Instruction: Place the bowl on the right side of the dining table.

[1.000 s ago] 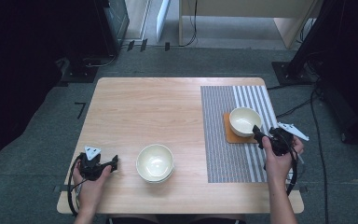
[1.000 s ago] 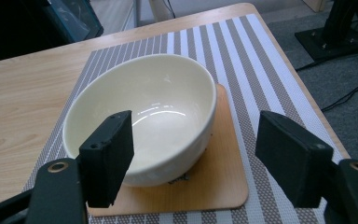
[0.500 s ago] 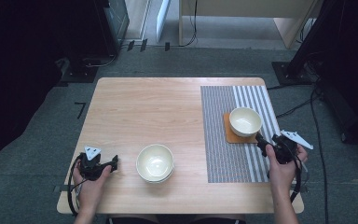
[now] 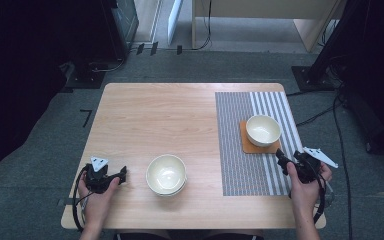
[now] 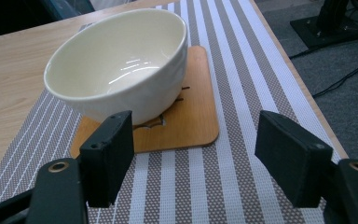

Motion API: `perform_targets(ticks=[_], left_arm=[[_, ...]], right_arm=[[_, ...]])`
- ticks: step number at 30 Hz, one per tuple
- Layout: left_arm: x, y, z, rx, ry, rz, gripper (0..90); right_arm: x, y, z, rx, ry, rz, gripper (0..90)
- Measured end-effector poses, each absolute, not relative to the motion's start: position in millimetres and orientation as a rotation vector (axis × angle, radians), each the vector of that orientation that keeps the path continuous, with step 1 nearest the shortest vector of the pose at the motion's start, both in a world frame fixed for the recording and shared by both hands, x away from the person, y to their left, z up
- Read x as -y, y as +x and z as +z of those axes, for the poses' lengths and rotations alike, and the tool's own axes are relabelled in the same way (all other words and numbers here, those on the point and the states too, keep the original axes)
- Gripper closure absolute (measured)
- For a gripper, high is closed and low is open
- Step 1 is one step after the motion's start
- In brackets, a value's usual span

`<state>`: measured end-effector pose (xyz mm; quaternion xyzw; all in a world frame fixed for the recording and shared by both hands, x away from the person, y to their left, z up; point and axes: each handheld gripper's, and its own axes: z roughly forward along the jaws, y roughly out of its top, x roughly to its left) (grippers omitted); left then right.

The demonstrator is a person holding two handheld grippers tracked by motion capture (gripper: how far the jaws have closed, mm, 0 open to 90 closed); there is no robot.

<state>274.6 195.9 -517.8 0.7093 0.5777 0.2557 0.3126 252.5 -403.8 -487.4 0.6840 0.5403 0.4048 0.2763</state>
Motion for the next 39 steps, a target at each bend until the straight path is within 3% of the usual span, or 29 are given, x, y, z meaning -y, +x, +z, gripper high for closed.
perform_targets(ticks=[39], left_arm=[[-196,274,-518,-1.521,1.874,0.672,18.2]], right_arm=[[426,207,-514,-1.485,1.867,0.964,28.2]])
